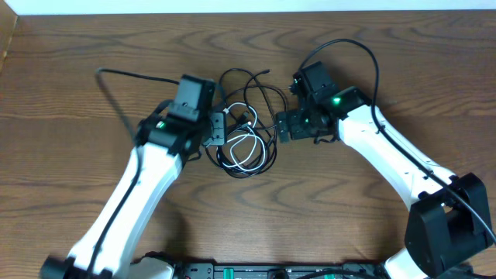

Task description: Untangle cables

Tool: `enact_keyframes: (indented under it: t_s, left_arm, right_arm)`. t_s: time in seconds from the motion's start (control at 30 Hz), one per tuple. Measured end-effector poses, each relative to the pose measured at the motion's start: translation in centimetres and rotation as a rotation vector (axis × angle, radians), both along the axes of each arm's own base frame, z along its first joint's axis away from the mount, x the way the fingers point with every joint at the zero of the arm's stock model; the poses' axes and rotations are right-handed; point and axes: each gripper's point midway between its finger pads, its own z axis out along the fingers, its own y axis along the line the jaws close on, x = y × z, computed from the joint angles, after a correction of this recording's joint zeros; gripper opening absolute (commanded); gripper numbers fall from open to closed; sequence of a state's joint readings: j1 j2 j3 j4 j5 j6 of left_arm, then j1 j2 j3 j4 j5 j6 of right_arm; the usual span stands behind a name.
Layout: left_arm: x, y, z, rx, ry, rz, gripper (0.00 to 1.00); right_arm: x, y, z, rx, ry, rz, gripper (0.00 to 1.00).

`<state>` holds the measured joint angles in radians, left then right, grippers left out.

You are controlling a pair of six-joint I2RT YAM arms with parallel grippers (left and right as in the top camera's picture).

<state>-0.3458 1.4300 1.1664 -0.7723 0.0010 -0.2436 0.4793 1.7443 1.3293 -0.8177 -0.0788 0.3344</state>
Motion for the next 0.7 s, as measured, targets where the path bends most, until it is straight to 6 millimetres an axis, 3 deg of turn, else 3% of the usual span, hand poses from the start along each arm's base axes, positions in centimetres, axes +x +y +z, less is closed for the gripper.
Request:
enact_keyframes:
  t_s: [0.27, 0.37, 0.47, 0.7]
  left_arm:
    - [0.5, -1.8, -8.3, -0.008, 0.226, -0.034, 0.66]
    - [0.3, -2.6, -10.4, -0.038, 0.288, -0.035, 0.65]
    - [0.3, -3.1, -11.4, -0.056, 0.307, -0.044, 0.65]
    - [0.3, -3.4, -11.4, -0.034, 0.284, -0.193, 0.65]
  right_arm:
    - [0.4, -4.2, -0.5, -0.074, 0.038, -0.118, 0.99]
    - [0.3, -4.9, -0.6, -0.086, 0.049, -0.133, 0.99]
    - [0.2, -5.2, -0.7, -0.093, 0.053, -0.138, 0.99]
    - [0.2, -5.2, -0.7, -0.093, 0.055, -0.138, 0.99]
